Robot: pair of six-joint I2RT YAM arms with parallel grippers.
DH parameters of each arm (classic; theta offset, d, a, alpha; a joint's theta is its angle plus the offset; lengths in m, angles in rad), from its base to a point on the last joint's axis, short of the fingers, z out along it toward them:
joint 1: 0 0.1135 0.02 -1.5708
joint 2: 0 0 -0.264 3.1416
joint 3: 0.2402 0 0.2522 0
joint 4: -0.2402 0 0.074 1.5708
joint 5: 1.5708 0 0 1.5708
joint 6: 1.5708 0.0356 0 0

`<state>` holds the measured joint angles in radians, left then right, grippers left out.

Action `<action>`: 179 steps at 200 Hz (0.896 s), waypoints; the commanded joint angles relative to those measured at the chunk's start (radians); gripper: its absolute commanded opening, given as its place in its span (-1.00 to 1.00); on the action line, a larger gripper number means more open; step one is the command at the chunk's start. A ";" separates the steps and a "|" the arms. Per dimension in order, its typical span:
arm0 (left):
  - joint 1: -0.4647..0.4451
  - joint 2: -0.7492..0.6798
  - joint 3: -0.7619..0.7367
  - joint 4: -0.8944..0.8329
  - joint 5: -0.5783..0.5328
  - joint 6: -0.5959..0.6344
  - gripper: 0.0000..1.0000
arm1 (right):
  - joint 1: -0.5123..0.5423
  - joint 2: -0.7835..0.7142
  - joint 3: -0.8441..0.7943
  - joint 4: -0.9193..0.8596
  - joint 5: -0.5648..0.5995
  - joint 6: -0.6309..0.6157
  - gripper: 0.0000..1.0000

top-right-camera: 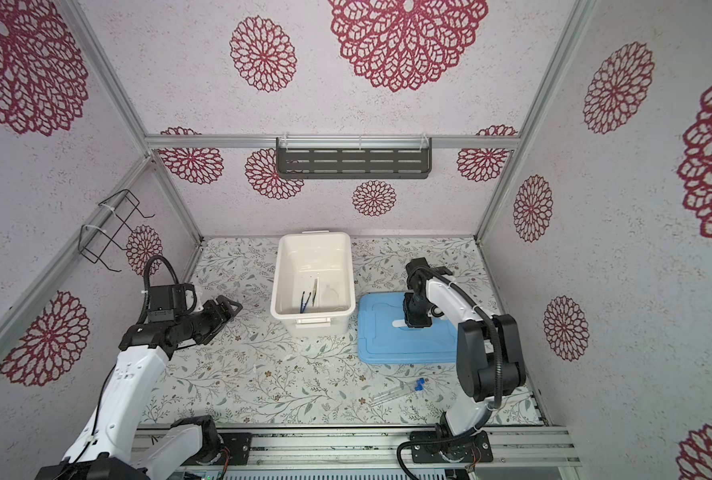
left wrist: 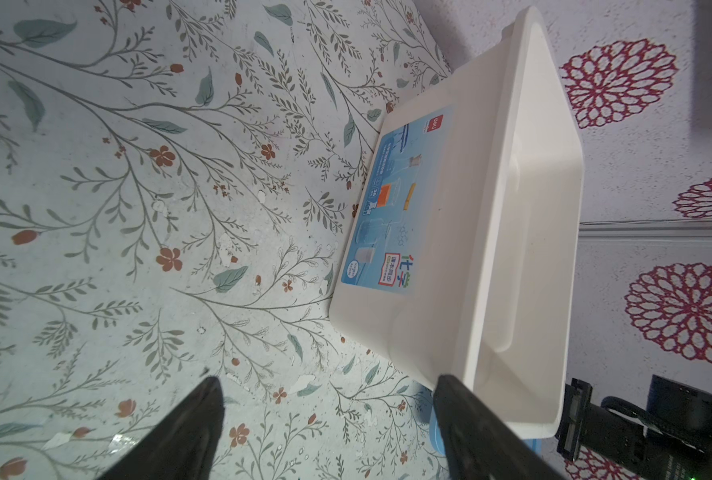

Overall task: Organize the chemistry lab equipment
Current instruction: 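Lift the blue lid by its handle with the right gripper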

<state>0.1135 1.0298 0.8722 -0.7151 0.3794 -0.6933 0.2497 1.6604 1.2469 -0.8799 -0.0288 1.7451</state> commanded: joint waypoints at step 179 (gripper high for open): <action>0.000 -0.012 -0.053 0.081 0.037 -0.008 0.66 | 0.091 -0.384 0.110 -0.343 0.352 -0.072 -0.64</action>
<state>0.1139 1.0275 0.8139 -0.6659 0.4068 -0.7036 0.3439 1.3064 1.3006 -1.1229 0.2127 1.6913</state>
